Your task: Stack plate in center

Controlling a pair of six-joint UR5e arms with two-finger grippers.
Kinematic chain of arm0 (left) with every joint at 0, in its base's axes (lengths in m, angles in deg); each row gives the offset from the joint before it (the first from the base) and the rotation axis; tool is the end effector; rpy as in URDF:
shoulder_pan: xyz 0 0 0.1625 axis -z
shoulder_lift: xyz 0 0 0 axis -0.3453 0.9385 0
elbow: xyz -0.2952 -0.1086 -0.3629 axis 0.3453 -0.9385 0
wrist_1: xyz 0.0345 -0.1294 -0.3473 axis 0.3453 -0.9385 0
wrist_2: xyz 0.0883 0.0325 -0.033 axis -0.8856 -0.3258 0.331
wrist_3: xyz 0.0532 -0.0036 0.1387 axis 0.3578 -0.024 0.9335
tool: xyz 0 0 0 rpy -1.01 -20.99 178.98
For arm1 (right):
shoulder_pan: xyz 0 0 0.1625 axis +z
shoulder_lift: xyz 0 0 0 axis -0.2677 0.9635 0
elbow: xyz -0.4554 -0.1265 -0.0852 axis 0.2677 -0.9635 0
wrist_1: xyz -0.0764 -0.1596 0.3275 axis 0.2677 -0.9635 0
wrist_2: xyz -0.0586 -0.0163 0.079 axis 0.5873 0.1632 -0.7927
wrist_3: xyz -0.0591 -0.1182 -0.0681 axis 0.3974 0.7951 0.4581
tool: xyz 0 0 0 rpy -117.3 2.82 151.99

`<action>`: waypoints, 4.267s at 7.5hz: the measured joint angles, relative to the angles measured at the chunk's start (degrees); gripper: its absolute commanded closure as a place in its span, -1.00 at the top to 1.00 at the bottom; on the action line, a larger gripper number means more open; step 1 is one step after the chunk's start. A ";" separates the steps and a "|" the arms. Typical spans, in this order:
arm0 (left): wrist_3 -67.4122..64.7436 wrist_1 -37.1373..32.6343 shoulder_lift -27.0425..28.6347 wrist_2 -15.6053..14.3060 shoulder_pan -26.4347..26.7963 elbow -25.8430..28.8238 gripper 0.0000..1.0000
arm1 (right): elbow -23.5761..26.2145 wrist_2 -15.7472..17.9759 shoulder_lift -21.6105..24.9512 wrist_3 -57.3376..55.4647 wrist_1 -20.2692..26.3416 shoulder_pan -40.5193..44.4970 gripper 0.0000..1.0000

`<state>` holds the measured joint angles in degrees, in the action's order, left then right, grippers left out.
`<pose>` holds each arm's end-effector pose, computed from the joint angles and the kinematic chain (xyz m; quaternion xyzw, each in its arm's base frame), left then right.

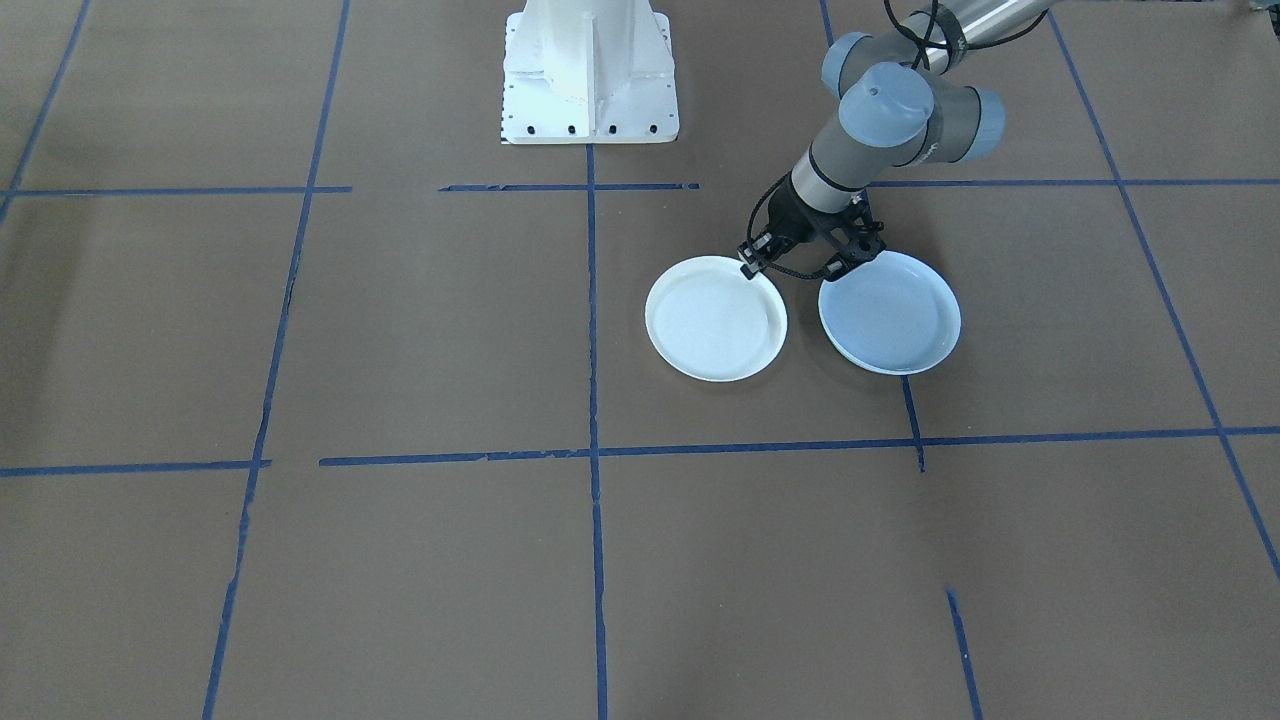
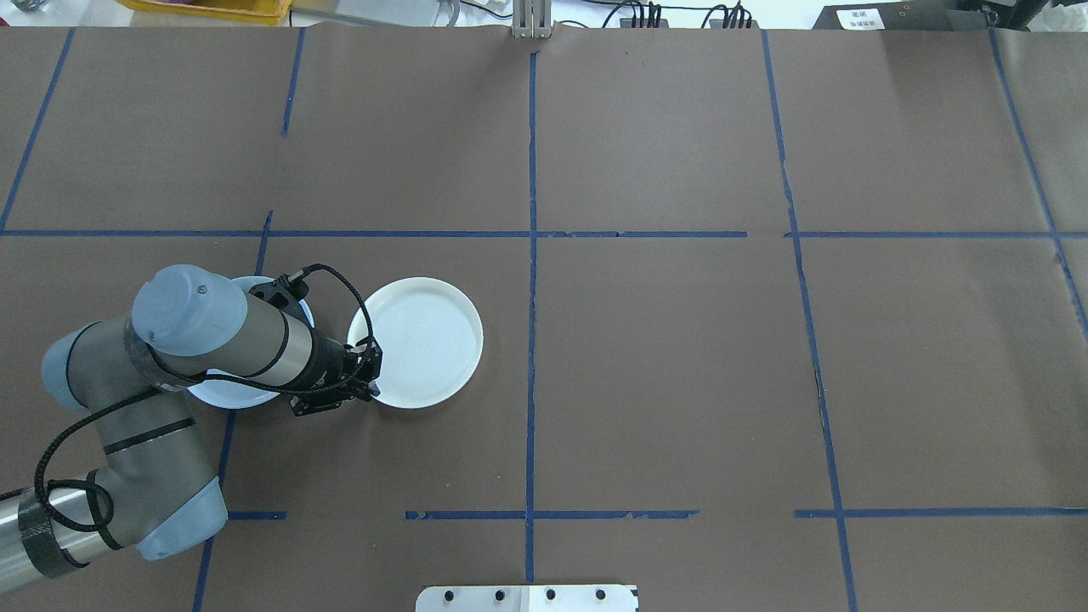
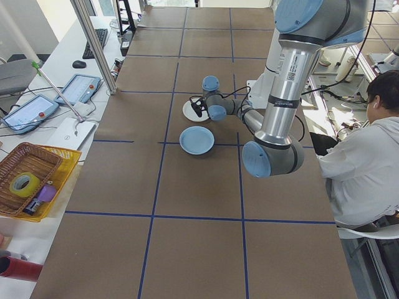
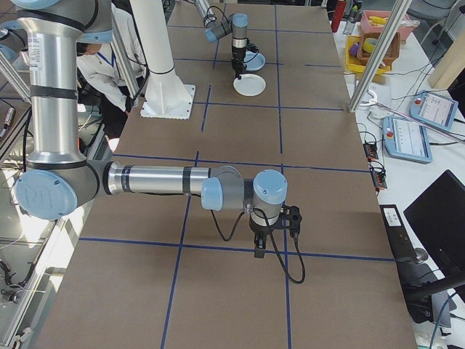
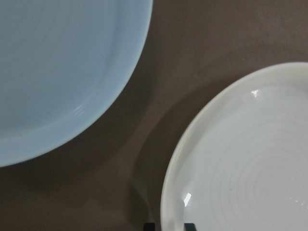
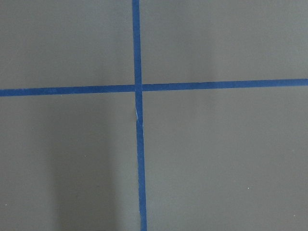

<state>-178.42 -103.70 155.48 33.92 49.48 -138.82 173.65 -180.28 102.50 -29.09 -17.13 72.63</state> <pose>0.5014 -0.3607 0.4575 -0.1486 0.4842 -0.2489 0.8256 0.0208 -0.4320 0.7465 -0.0094 -0.3548 0.0239 0.9346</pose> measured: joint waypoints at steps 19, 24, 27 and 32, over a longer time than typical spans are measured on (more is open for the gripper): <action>29.59 -24.19 -19.36 17.57 19.86 6.52 1.00 | 0.00 0.04 0.00 0.07 0.00 0.00 1.00; 44.87 -23.38 -23.04 21.35 29.13 7.11 1.00 | 0.00 0.01 0.00 0.02 0.00 0.00 1.00; 79.20 -10.15 -26.52 20.47 42.19 7.59 1.00 | 0.00 0.05 0.00 0.01 0.00 0.01 1.00; 118.35 30.64 -19.60 18.15 61.91 6.71 1.00 | 0.00 0.00 0.00 0.02 0.00 0.00 1.00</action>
<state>-60.07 -73.06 135.88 52.07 111.40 -132.11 173.65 -180.28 102.50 -29.07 -17.13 72.63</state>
